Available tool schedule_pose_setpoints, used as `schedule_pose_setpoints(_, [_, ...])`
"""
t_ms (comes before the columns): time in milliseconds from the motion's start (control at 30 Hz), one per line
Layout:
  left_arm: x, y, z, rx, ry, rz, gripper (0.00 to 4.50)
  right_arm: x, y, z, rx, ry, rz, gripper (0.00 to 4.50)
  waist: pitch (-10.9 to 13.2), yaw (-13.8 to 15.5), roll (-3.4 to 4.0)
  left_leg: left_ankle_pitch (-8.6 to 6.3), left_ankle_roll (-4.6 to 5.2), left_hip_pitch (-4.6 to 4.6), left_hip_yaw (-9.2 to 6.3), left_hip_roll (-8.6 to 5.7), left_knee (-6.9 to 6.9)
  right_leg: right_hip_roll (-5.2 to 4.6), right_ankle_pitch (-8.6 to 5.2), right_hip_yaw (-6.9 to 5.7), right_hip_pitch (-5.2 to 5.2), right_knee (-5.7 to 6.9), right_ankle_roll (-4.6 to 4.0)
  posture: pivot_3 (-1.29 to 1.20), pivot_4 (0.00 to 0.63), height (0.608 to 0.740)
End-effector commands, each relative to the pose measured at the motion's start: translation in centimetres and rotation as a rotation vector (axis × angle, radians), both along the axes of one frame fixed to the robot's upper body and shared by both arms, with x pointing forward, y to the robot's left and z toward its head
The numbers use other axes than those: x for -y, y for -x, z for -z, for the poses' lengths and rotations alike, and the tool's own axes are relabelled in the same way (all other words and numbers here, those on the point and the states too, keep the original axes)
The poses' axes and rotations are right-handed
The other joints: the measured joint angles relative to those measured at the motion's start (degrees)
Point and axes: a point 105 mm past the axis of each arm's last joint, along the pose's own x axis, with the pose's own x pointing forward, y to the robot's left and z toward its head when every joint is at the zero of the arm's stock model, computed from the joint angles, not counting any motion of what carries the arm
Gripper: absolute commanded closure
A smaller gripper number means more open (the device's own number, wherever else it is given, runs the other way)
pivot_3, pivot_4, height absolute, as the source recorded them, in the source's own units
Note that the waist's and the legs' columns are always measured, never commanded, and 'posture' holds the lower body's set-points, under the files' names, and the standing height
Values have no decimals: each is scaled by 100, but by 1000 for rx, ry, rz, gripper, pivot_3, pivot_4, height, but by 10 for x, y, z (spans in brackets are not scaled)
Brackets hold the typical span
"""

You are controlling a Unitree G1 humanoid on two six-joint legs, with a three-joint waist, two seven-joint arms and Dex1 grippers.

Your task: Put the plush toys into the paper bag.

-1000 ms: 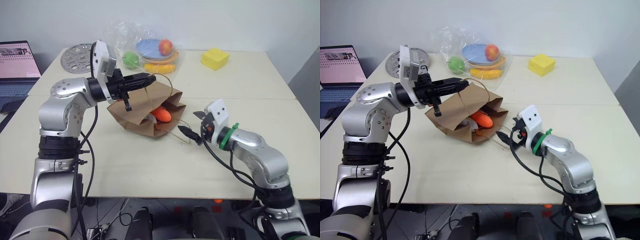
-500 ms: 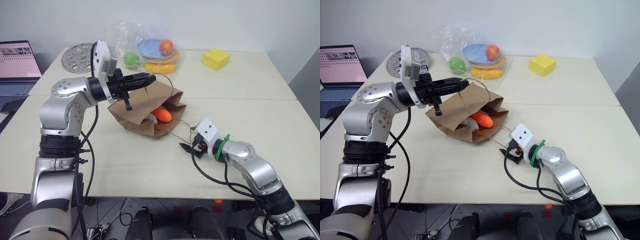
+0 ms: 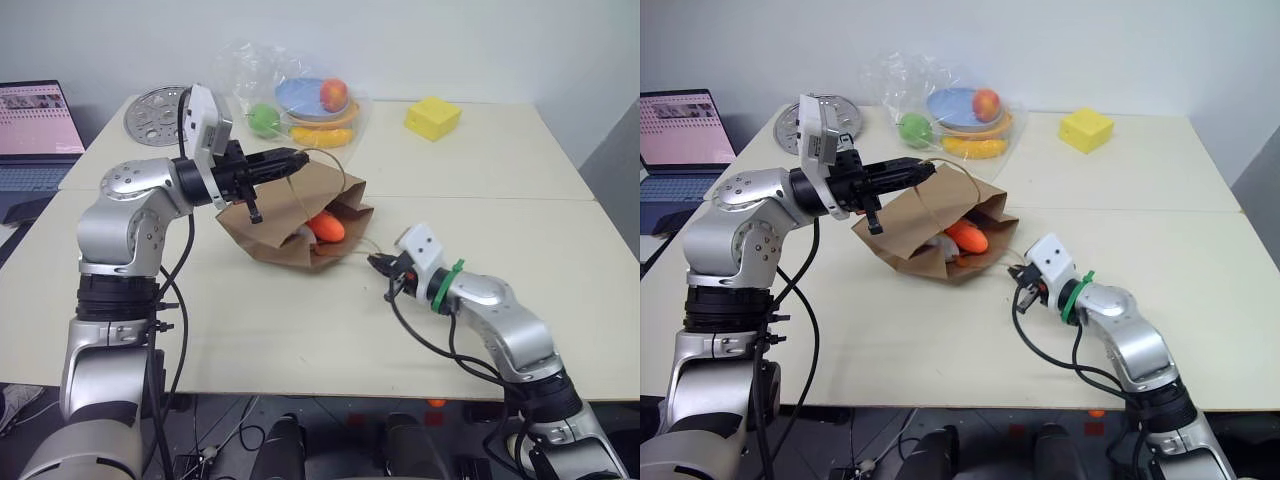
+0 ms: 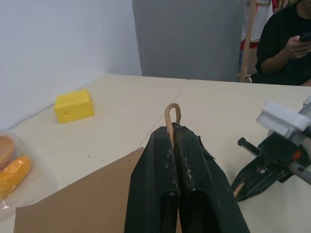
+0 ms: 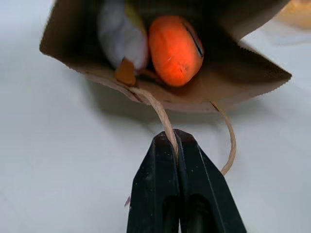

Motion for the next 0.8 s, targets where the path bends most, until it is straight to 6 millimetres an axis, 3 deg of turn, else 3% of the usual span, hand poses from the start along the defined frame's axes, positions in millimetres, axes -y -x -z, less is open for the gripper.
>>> schedule_pose_setpoints(33, [-4, 6, -19, 64, 48, -10, 4500, 1, 11, -41, 113, -80, -55, 4481, 0, 1, 0, 0, 0, 1, 0, 0, 0, 0, 0, 0, 1, 0, 0, 0, 150, 740])
schedule_pose_setpoints(133, [-6, 4, -27, 65, 85, -22, 4500, 0, 14, -64, 151, -120, -64, 4481, 0, -7, 0, 0, 0, 2, 1, 0, 1, 0, 0, 1, 1, 1, 0, 0, 150, 740])
schedule_pose_setpoints(233, [-11, 0, -39, 67, 152, -46, 4500, -9, 21, -105, 218, -181, -108, 4481, 0, -11, 0, 1, -1, 1, 1, 0, 4, 0, 0, 2, -1, 4, 0, 0, 150, 740])
schedule_pose_setpoints(400, [-6, -2, -36, 55, 175, -40, 4500, -18, 24, -131, 277, -205, -135, 4481, 0, 2, -1, 2, -2, 3, -3, 1, -2, 0, 0, -4, 4, -1, -1, 0, 150, 740])
schedule_pose_setpoints(533, [-1, -1, -28, 50, 155, -29, 4500, -26, 27, -128, 292, -173, -175, 4481, 0, 33, -1, 2, -2, -2, -2, -1, -2, 0, 1, -3, 0, -2, -2, 0, 150, 740])
schedule_pose_setpoints(800, [11, 6, -10, 0, 108, 15, 4500, -36, 27, -100, 231, -84, -199, 4481, 0, 56, 0, 2, -2, 0, -1, 0, -1, 0, 1, -1, -1, 0, -1, 0, 150, 740])
